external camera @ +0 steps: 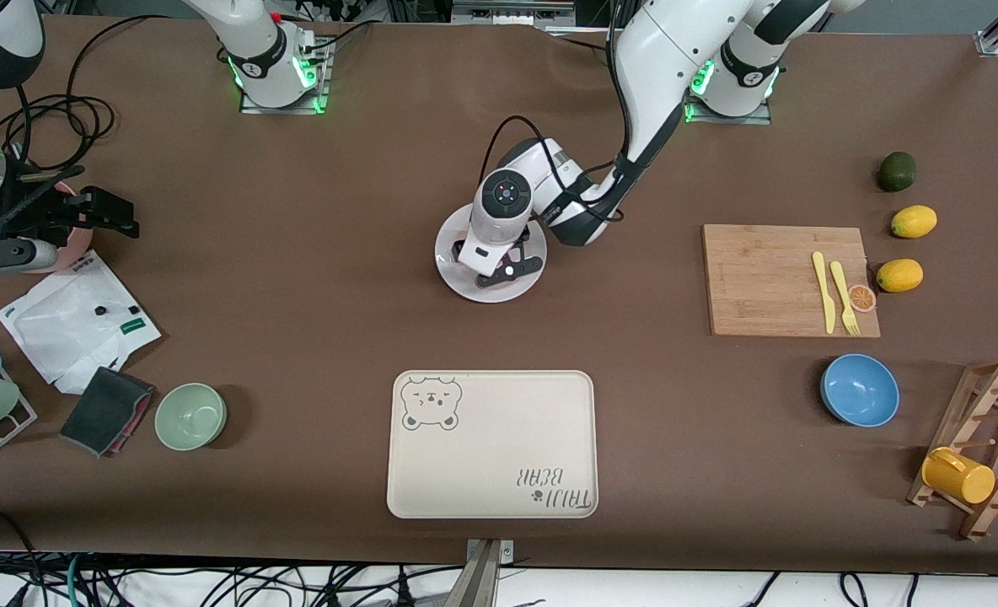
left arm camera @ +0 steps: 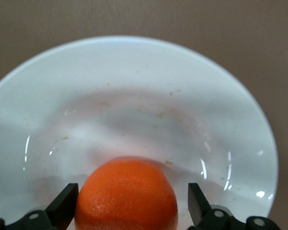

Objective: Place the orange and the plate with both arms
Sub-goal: 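Carry the orange with the left gripper over the white plate, then lower the orange onto the plate and open the left gripper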

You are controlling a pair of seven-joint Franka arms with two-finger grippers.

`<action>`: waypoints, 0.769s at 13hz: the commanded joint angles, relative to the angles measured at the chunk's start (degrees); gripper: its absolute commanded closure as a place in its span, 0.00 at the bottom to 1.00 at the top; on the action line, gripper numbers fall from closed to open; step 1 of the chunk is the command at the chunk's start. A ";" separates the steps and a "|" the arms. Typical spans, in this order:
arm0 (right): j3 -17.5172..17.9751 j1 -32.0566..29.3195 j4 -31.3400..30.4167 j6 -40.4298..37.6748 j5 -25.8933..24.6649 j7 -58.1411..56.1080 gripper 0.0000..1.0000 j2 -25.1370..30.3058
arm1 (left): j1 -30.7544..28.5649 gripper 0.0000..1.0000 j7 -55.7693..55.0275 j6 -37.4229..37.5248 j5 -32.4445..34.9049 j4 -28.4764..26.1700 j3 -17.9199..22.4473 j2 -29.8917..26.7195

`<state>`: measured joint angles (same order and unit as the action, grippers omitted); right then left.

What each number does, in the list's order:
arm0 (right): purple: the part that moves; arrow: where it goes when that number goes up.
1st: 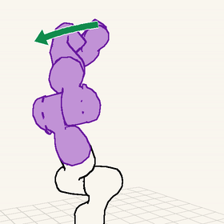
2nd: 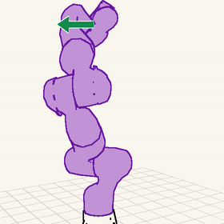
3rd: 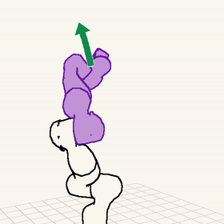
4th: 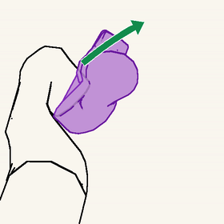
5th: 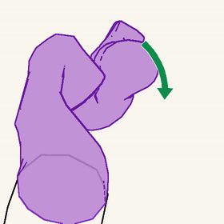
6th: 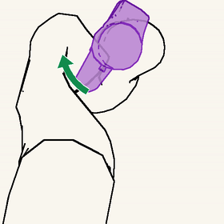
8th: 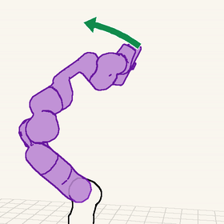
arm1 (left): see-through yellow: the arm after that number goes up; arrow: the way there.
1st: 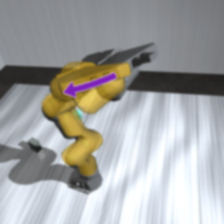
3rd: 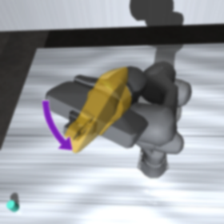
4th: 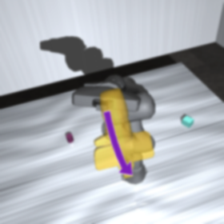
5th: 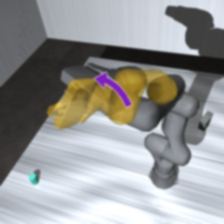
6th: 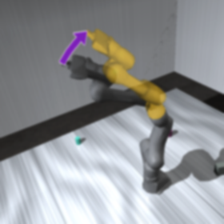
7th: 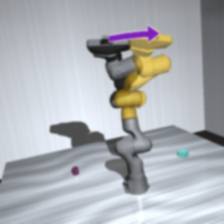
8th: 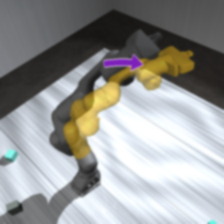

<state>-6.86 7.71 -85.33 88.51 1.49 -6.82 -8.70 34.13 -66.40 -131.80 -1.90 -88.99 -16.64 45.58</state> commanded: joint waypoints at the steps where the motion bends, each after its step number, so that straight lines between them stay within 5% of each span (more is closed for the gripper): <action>1: 0.09 -0.77 0.87 -0.53 0.27 -0.12 0.00 -0.35 | -1.78 0.00 -0.40 2.76 -0.12 0.75 0.29 -3.55; 5: 0.18 -0.15 0.78 -0.53 -0.17 0.23 0.00 -1.75 | -7.57 0.00 3.53 13.82 0.05 0.75 0.11 -12.16; 10: 0.26 0.02 0.69 -0.79 0.09 0.40 0.00 -1.93 | -17.15 0.00 23.55 24.73 0.05 0.84 0.20 -18.76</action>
<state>-6.81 7.65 -85.35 88.50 1.42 -6.85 -10.61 20.01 -50.49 -109.60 -1.88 -86.63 -16.18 29.38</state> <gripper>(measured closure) 0.000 0.000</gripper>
